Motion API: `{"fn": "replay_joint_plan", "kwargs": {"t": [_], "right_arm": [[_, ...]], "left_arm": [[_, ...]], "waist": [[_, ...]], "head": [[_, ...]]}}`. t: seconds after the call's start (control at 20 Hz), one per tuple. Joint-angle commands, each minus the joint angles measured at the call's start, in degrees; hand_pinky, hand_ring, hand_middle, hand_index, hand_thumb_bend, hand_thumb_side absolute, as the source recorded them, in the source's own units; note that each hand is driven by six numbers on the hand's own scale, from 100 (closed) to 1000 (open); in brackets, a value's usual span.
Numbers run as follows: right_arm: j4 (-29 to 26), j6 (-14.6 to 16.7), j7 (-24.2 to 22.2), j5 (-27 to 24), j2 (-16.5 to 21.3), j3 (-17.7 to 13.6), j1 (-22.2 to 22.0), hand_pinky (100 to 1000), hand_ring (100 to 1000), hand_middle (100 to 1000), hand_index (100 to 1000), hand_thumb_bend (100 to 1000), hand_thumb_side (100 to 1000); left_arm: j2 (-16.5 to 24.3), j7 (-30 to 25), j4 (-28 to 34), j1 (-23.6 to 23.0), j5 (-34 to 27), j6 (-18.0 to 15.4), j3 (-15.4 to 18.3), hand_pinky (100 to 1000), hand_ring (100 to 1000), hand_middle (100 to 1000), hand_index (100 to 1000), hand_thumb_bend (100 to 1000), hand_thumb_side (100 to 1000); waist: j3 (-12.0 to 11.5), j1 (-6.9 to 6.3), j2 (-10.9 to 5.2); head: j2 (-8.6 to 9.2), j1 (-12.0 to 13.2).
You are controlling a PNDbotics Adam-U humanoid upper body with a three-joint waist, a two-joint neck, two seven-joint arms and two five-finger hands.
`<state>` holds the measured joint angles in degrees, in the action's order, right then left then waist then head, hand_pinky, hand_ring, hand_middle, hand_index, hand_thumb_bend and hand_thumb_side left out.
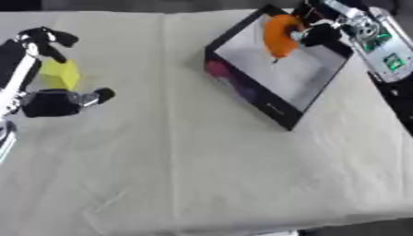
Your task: Pick up the objects with one hand, pass them to the other hand, and then place them into the box on the other side of the table.
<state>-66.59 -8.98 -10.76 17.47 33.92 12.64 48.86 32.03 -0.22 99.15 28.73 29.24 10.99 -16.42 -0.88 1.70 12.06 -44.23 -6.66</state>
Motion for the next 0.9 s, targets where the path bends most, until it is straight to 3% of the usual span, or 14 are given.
{"fn": "replay_joint_plan", "kwargs": {"t": [0.05,0.15,0.6,0.7,0.85,0.9], "right_arm": [[0.04,-0.83,0.85,1.09,1.3,-1.09,0.8,884,817,827,842,246,307],[0.13,-1.83,1.57,1.68,1.35,-1.35,0.64,893,845,857,867,245,374],[-1.34,-4.11,4.81,-0.94,1.54,-2.04,0.09,880,814,827,845,185,345],[-2.24,-4.32,5.77,-2.76,1.52,-2.23,0.04,879,807,820,857,100,355],[-3.54,-4.98,7.26,-6.09,1.51,-2.34,0.05,882,809,826,858,100,463],[-4.08,-5.03,7.7,-7.37,1.53,-2.39,0.02,885,813,828,859,100,448]], "left_arm": [[1.54,0.4,1.14,0.55,-0.25,0.03,0.81,749,584,680,793,766,432],[1.56,0.46,1.16,0.51,-0.26,0.06,0.86,749,584,680,793,766,432],[1.64,0.67,1.3,0.29,-0.29,0.19,1.09,748,582,679,793,764,432],[1.79,0.91,1.36,0.18,-0.29,0.34,1.39,748,582,679,792,762,431],[2.26,1.02,1.27,-0.01,-0.41,0.78,1.91,751,585,681,794,759,435],[2.54,1.07,1.21,-0.09,-0.47,1.03,2.19,752,586,682,794,758,435]], "waist": [[-0.1,-0.73,-1.31],[-0.1,-0.72,-1.33],[-0.14,-0.75,-1.36],[-0.19,-0.82,-1.36],[-0.34,-0.99,-1.37],[-0.42,-1.07,-1.37]], "head": [[0.11,0.32],[0.11,0.44],[0.11,1.23],[0.11,2.33],[0.11,5.04],[0.11,6.03]]}}
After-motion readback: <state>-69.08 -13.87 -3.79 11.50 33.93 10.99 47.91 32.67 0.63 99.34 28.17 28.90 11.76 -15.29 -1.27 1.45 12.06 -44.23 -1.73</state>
